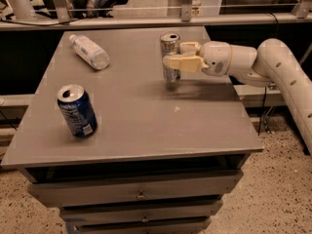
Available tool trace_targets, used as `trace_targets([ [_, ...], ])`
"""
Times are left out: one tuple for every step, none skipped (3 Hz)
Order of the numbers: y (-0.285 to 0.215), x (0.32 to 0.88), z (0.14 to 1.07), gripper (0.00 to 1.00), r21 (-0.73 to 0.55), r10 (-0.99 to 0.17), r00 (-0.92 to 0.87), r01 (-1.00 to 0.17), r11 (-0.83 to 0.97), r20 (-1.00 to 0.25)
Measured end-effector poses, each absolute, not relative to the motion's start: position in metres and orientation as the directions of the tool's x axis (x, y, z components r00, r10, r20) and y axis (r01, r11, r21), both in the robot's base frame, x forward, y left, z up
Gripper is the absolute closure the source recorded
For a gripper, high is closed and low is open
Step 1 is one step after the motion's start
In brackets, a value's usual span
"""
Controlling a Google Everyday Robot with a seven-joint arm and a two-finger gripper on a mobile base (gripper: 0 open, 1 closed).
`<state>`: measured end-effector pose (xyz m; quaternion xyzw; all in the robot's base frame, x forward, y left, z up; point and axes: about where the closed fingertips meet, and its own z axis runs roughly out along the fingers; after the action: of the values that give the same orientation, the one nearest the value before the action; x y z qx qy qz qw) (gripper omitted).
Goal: Place redbull can upright
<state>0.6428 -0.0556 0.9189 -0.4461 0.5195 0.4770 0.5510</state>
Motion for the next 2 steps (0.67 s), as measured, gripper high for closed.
trace_targets([
  [-0.0598,0.6409,0.9063,1.00,0.009,0.064,0.001,-0.988,0.152,-0.998],
  [-0.0604,0.6393,0.8977,1.00,0.017,0.074,-0.006,-0.988,0.155,-0.997],
])
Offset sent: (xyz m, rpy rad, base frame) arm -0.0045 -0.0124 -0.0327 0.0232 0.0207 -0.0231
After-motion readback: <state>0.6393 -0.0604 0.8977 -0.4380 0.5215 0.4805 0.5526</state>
